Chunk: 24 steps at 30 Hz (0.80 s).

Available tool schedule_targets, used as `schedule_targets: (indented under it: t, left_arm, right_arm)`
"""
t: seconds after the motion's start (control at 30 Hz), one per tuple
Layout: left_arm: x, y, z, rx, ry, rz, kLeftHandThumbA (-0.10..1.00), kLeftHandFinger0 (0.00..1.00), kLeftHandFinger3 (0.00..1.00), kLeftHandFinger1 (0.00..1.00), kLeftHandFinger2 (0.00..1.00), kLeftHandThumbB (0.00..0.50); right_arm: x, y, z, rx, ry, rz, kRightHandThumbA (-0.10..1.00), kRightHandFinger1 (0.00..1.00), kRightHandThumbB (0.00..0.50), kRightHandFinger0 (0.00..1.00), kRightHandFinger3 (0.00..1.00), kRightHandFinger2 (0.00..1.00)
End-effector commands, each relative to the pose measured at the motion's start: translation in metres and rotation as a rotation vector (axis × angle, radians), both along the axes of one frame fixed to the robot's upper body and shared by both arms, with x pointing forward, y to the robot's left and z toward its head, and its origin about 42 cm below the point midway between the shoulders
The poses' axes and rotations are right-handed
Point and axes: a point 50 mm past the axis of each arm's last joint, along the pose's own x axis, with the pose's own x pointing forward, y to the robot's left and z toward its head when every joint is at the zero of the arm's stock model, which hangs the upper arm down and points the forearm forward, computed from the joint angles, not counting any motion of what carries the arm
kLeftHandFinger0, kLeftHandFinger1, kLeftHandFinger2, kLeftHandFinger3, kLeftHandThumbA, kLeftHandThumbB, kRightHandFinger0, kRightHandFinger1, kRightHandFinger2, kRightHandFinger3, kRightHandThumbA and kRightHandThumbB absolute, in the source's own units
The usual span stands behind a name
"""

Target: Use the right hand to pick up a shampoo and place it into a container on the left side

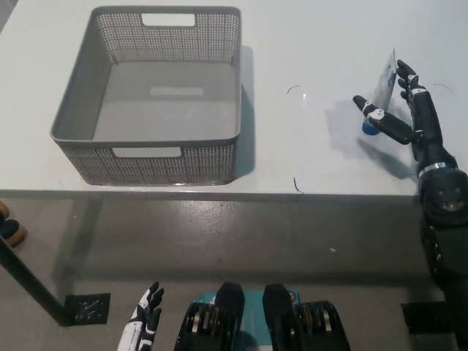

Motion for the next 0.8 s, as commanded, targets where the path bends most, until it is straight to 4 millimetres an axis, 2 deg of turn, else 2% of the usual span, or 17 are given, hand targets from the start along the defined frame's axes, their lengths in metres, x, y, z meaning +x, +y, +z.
schedule_targets:
  t: [0.0,0.33,0.47,0.6,0.77]
  left_arm:
    - [0.003,0.003,0.008,-0.003,-0.06,0.012,1.0,1.0,1.0,1.0,1.0,0.284]
    - [0.005,0.003,0.009,-0.011,-0.065,0.013,1.0,1.0,1.0,1.0,1.0,0.297]
    - [0.005,0.003,0.01,-0.003,-0.069,0.015,1.0,1.0,1.0,1.0,1.0,0.279]
    - [0.007,0.003,0.009,-0.008,-0.064,0.009,1.0,1.0,1.0,1.0,1.0,0.307]
    - [0.009,0.003,0.009,-0.005,-0.068,0.007,1.0,1.0,1.0,1.0,1.0,0.297]
  right_arm:
    - [0.022,-0.006,0.039,0.004,-0.102,-0.016,0.92,1.0,0.381,1.0,1.0,1.0]
    - [0.04,-0.004,0.039,-0.019,-0.06,-0.026,0.94,1.0,0.407,1.0,1.0,1.0]
    - [0.045,-0.002,0.039,-0.012,-0.038,-0.025,0.93,1.0,0.406,1.0,1.0,1.0]
    - [0.05,-0.001,0.041,0.0,-0.027,-0.026,0.92,1.0,0.411,1.0,1.0,1.0]
    - [0.056,0.006,0.045,-0.016,-0.031,-0.03,0.91,1.0,0.366,1.0,1.0,1.0]
